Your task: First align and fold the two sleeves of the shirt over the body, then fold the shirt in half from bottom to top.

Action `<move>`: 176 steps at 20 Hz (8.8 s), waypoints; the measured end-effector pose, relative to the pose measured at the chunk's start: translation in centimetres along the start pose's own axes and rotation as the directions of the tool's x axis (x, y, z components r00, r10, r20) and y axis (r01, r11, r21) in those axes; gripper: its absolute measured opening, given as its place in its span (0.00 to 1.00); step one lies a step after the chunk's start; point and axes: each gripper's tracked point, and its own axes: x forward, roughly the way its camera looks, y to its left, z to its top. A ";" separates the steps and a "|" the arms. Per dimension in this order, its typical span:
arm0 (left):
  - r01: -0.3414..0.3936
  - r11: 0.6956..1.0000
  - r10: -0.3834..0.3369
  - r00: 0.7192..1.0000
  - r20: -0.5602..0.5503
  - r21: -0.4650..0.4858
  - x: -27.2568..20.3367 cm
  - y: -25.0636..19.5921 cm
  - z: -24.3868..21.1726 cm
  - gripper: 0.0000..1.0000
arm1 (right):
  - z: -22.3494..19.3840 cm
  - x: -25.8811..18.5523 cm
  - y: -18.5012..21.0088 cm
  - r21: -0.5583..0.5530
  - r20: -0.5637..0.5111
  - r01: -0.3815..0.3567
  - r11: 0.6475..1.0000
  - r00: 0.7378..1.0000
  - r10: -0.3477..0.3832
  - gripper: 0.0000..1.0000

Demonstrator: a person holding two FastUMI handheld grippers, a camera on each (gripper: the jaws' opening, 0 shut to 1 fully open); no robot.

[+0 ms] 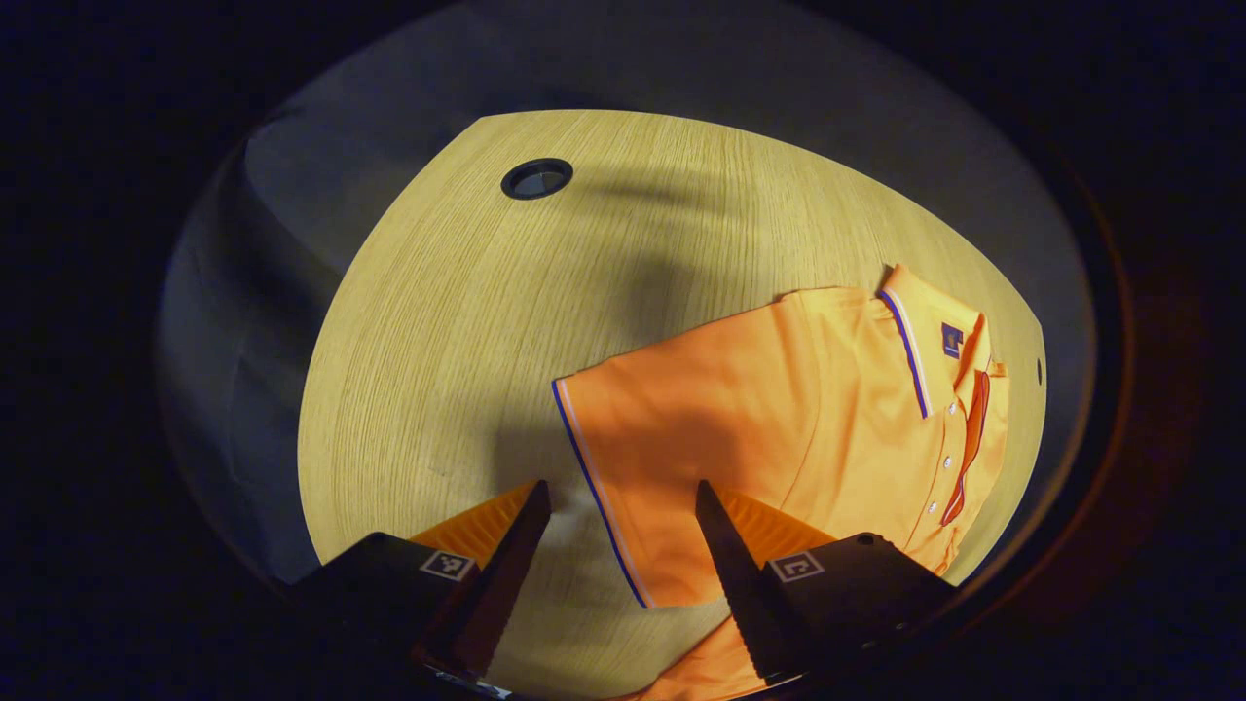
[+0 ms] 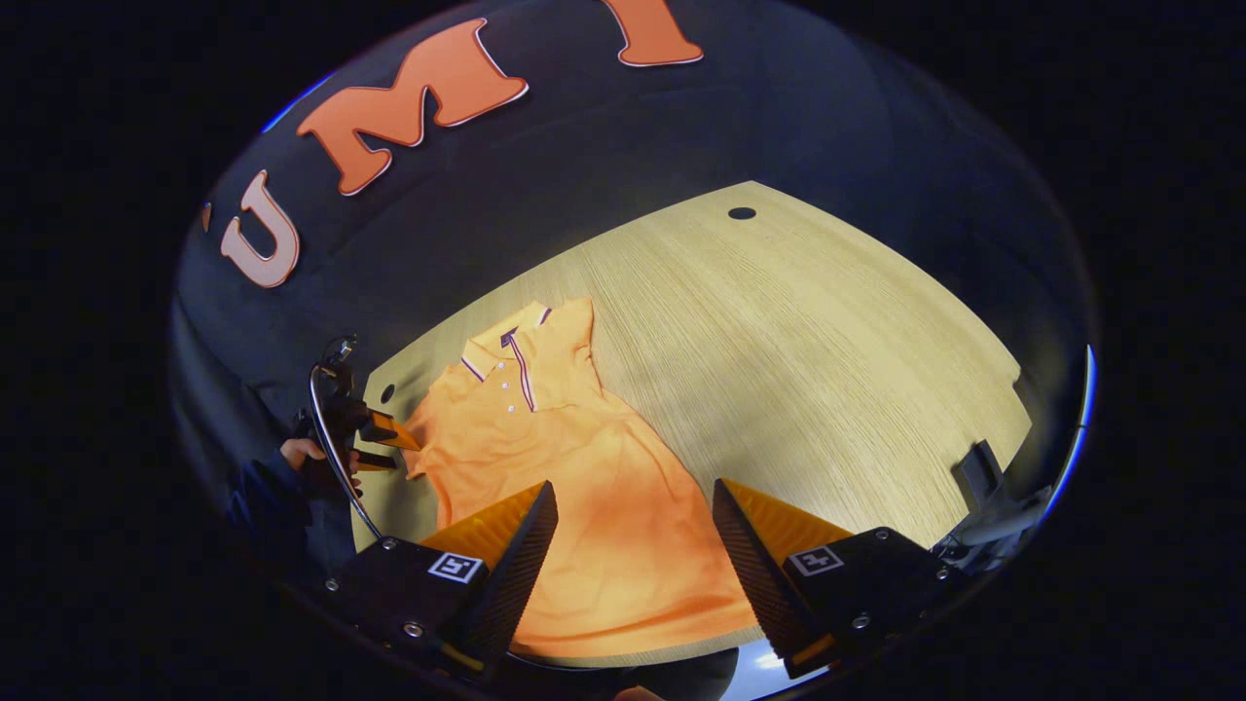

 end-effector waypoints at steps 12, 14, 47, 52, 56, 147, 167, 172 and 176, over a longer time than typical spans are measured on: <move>0.035 0.999 -0.036 0.994 0.101 0.005 0.2 -1.4 1.1 0.10 | -0.7 -0.7 -2.1 0.058 0.003 -0.043 0.997 0.999 0.042 0.98; 0.035 0.998 -0.039 0.994 0.100 0.044 0.0 -1.5 1.3 0.10 | -0.6 -1.0 -2.9 0.067 0.004 -0.041 0.997 0.999 0.040 0.98; 0.294 0.894 -0.346 0.932 0.104 0.338 -8.0 -20.9 -2.3 0.76 | -0.4 -1.3 -4.8 -0.101 0.040 -0.062 0.993 0.997 0.066 0.98; 0.227 0.913 -0.295 0.942 0.162 0.339 -10.0 -18.0 -4.0 0.95 | -0.1 -0.5 -4.4 -0.149 0.028 -0.087 0.985 0.995 0.092 0.98; 0.231 0.926 -0.293 0.938 0.183 0.297 -11.6 -15.5 -6.5 0.99 | -0.6 0.6 -3.6 -0.217 -0.013 -0.110 0.970 0.994 0.110 0.98; 0.273 0.928 -0.308 0.945 0.110 0.253 -11.9 -6.7 -29.5 0.02 | -13.0 3.8 -1.1 -0.092 -0.418 -0.360 0.928 0.860 0.292 0.06; 0.225 0.946 -0.300 0.882 0.364 0.235 -17.9 -10.3 -15.6 0.01 | 2.7 4.2 5.0 -0.004 -0.220 -0.560 0.828 0.808 0.546 0.05; 0.214 0.941 -0.307 0.867 0.392 0.262 -17.9 -10.7 -9.8 0.01 | 7.2 5.9 7.4 -0.026 -0.168 -0.543 0.839 0.830 0.532 0.05; 0.269 0.933 -0.347 0.850 0.396 0.239 -17.1 -11.8 -4.5 0.01 | 9.6 8.6 9.1 -0.042 -0.155 -0.510 0.859 0.853 0.499 0.05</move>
